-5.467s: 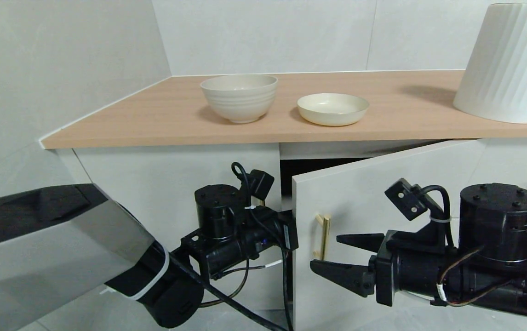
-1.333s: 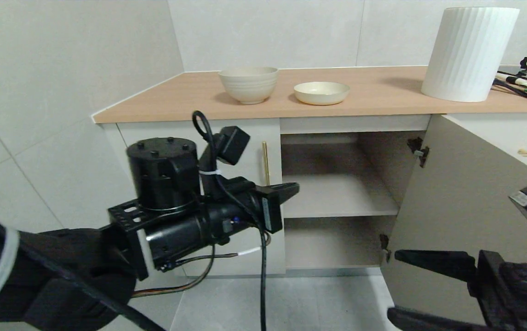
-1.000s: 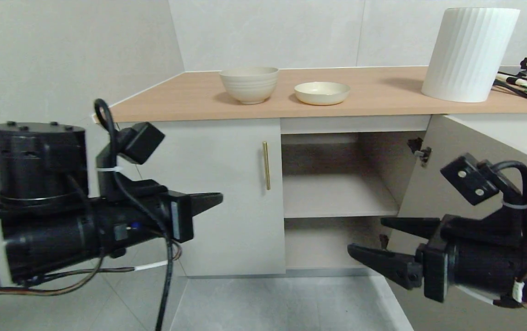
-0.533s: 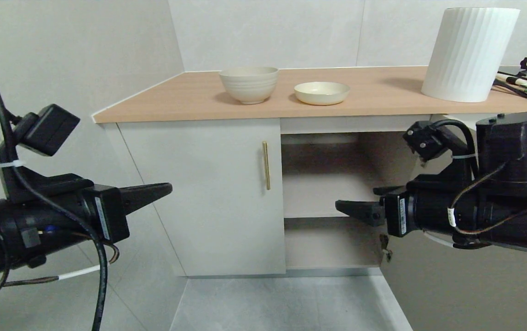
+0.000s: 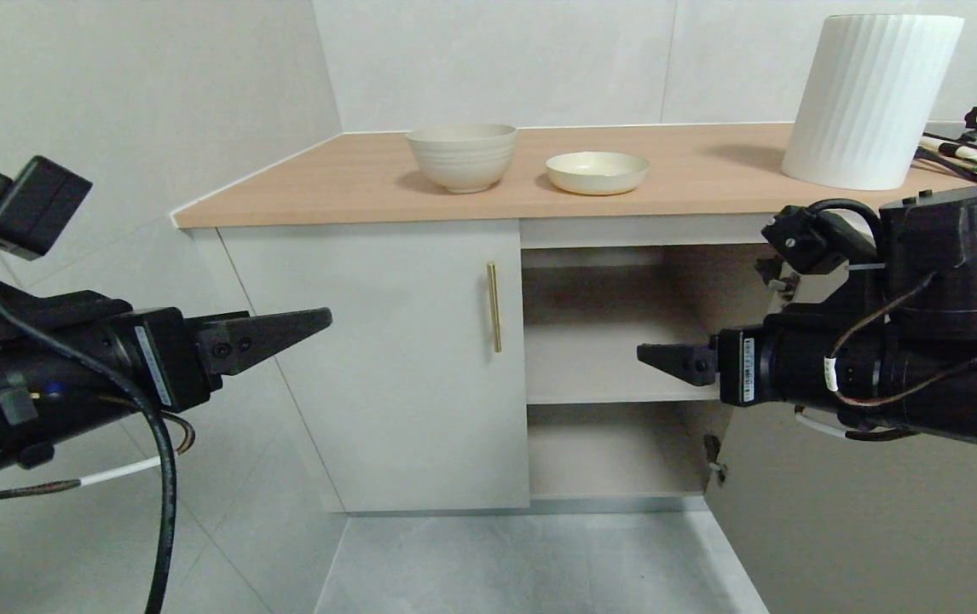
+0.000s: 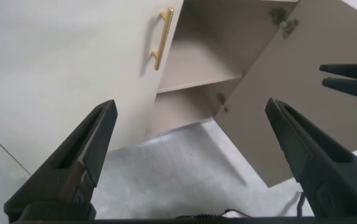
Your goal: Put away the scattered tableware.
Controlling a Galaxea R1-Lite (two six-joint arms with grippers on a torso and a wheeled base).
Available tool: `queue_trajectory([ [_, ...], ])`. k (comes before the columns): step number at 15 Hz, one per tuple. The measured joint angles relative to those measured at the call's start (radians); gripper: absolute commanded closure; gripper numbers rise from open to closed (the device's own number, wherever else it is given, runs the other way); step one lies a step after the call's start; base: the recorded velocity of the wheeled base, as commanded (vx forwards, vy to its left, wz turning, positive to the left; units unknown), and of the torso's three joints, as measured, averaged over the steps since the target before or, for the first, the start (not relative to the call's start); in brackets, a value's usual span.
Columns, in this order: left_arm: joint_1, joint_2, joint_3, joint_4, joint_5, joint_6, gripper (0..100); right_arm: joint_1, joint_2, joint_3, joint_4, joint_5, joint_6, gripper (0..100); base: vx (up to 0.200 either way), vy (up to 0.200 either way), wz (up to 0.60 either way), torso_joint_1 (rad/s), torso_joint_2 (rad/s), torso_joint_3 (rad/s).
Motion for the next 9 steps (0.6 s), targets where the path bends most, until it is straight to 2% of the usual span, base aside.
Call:
queue_trajectory([
  [3,0.004,-0.007,-0.001,0.001,0.0,0.001,0,-0.011,-0.024,-0.024,0.058,-0.001,0.0,0,0.0,0.0,0.0,0.0,0.0,0.0],
  [8,0.009,-0.01,-0.002,0.006,0.0,0.001,0,-0.013,-0.053,-0.031,0.07,-0.001,0.0,0,0.0,0.0,0.0,0.0,0.0,0.0],
  [9,0.011,-0.01,-0.003,0.006,0.0,0.002,0,-0.013,-0.055,-0.031,0.088,-0.001,0.001,0,0.2,0.0,0.0,0.007,0.0,0.007],
])
